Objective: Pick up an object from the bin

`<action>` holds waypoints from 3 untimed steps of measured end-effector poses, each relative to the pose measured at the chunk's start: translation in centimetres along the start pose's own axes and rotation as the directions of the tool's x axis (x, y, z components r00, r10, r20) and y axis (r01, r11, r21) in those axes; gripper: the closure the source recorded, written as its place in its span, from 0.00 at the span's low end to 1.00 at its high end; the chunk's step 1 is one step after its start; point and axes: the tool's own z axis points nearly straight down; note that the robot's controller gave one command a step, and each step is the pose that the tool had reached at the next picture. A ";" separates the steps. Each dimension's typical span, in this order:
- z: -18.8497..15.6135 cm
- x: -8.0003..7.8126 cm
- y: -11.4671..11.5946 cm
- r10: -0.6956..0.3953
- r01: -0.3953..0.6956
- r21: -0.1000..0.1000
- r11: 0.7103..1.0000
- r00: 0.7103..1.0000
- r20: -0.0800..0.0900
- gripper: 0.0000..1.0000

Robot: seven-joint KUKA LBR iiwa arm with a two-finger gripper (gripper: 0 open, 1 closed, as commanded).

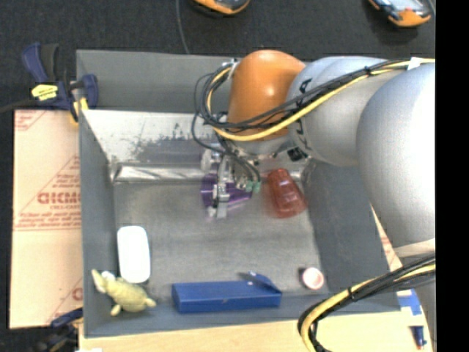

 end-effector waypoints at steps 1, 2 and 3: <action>-0.5 -0.2 0.0 0.001 -0.001 -0.001 1.000 1.000 0.008 0.00; 5.1 -1.8 -4.7 -0.022 0.022 0.000 1.000 1.000 0.012 0.00; 5.7 -0.8 -8.0 -0.007 0.007 -0.003 1.000 1.000 0.021 1.00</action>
Offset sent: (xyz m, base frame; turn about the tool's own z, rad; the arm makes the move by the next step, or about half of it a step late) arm 0.0172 -0.0495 -0.0590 -0.0228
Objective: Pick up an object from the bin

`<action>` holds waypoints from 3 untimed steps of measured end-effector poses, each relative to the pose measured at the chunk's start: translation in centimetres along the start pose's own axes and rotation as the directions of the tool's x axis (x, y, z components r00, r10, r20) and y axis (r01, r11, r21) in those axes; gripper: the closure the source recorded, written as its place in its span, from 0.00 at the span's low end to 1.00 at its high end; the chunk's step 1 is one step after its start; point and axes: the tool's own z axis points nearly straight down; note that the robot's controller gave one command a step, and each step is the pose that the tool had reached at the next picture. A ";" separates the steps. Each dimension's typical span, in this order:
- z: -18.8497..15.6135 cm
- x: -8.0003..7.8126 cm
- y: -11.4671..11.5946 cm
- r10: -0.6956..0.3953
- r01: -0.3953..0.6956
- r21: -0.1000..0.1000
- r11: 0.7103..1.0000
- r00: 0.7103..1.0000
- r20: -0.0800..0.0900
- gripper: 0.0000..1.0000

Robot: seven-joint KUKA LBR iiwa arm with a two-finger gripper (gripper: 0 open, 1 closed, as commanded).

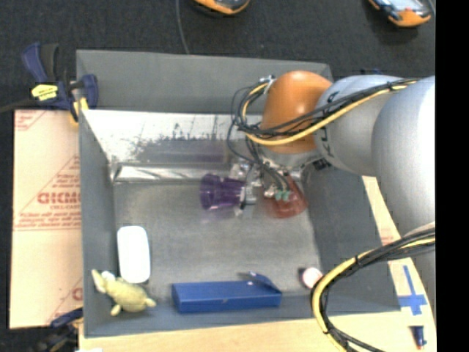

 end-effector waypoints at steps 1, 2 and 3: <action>0.0 0.0 0.0 0.000 0.000 0.000 1.000 1.000 0.000 1.00; -8.2 -0.5 0.0 -0.040 0.040 0.001 0.999 0.999 -0.001 1.00; -15.8 -0.9 0.8 0.009 -0.009 -0.001 1.000 1.000 -0.006 1.00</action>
Offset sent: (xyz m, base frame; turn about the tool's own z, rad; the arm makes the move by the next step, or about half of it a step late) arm 0.0078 0.0008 0.1393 -0.0702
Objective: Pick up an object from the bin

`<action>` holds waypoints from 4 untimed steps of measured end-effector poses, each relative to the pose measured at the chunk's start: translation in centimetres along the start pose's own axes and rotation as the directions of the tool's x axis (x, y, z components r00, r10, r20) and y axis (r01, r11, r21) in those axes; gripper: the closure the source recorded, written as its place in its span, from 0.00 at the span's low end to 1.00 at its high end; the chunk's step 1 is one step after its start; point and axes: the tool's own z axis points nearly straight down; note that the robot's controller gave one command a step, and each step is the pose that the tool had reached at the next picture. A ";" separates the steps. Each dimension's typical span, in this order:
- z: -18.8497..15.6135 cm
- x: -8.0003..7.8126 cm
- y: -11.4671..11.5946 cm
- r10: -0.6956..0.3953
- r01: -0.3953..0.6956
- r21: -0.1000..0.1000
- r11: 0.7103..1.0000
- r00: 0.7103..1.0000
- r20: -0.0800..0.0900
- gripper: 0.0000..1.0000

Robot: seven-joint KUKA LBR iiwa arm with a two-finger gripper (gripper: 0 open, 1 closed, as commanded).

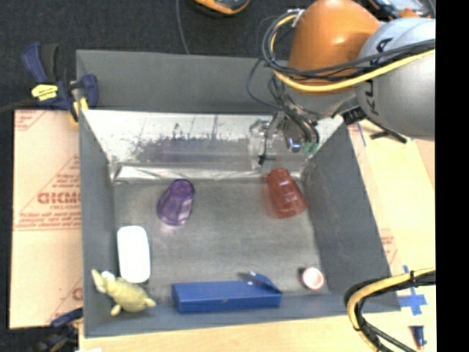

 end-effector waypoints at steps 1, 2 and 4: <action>3.8 1.4 -4.9 0.071 -0.071 0.000 0.998 0.997 0.011 1.00; 4.9 6.8 -6.3 0.142 -0.142 -0.004 0.990 0.990 0.003 1.00; 9.5 4.1 -8.1 0.206 -0.206 -0.001 0.979 0.978 0.016 1.00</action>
Offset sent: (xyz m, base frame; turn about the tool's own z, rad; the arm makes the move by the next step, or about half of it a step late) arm -0.0725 -0.0650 -0.0373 0.1515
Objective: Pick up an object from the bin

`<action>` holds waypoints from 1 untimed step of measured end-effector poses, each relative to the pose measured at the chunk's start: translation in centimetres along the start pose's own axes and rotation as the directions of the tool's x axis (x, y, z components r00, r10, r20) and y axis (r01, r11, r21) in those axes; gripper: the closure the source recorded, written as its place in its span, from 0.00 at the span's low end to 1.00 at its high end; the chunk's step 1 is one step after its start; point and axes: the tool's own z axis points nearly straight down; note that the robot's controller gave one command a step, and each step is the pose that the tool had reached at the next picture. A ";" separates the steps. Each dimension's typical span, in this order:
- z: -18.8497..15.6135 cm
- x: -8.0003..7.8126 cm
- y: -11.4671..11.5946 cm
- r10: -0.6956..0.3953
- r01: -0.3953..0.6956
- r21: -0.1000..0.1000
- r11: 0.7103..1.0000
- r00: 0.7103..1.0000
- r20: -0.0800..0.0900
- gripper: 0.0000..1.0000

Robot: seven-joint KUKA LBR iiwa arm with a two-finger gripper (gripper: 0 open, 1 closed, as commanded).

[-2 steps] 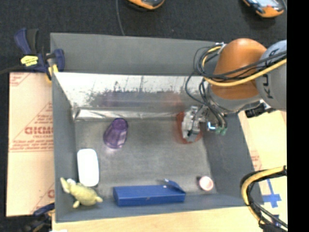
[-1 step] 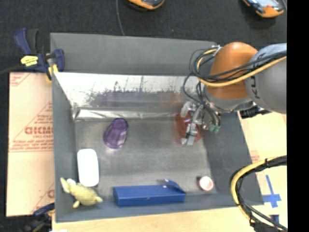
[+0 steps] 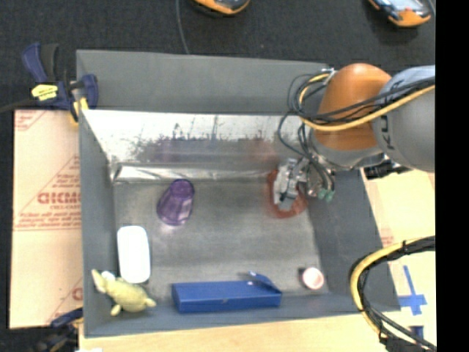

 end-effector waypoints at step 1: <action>0.0 0.0 0.0 0.000 0.000 0.000 1.000 1.000 0.000 0.00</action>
Offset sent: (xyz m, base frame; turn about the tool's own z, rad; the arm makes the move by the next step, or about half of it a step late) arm 0.0000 0.0000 0.0000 0.0000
